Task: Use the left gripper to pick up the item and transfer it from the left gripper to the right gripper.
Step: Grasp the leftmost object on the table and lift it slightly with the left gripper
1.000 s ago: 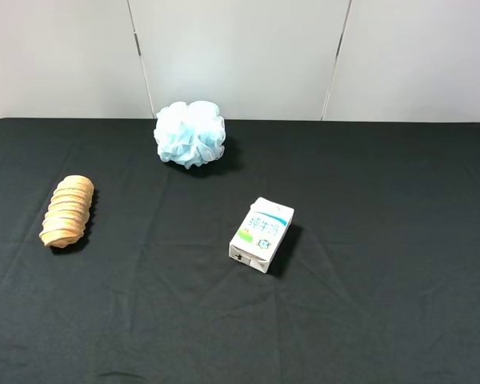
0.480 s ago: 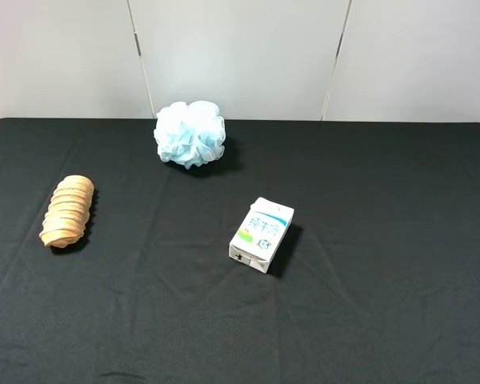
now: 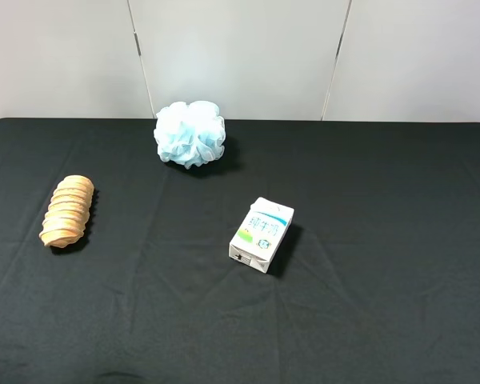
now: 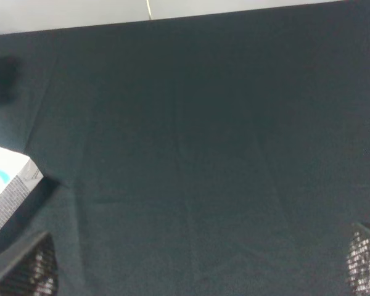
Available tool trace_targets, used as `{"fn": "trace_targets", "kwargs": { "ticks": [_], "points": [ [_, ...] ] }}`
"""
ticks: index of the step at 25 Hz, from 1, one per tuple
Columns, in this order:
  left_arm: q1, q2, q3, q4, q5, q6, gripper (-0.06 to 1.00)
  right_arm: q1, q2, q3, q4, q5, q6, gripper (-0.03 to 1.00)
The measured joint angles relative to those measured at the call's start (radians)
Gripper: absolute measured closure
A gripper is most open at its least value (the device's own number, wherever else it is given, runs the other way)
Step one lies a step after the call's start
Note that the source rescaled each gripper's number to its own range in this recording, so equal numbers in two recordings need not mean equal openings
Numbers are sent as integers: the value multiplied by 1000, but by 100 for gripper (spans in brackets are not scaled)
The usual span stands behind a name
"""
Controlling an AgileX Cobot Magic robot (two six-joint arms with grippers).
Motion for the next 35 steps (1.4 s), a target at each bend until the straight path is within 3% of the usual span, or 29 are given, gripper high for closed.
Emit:
{"fn": "trace_targets", "kwargs": {
  "ticks": [10, 18, 35],
  "points": [
    [0, 322, -43, -15, -100, -41, -6, 0, 0, 0, 0, 0, 0, -3],
    [-8, 555, -44, -72, -200, -58, -6, 0, 0, 0, 0, 0, 0, -3],
    [-144, 916, -47, -82, -412, -229, -6, 0, 0, 0, 0, 0, 0, -3]
  ]
}}
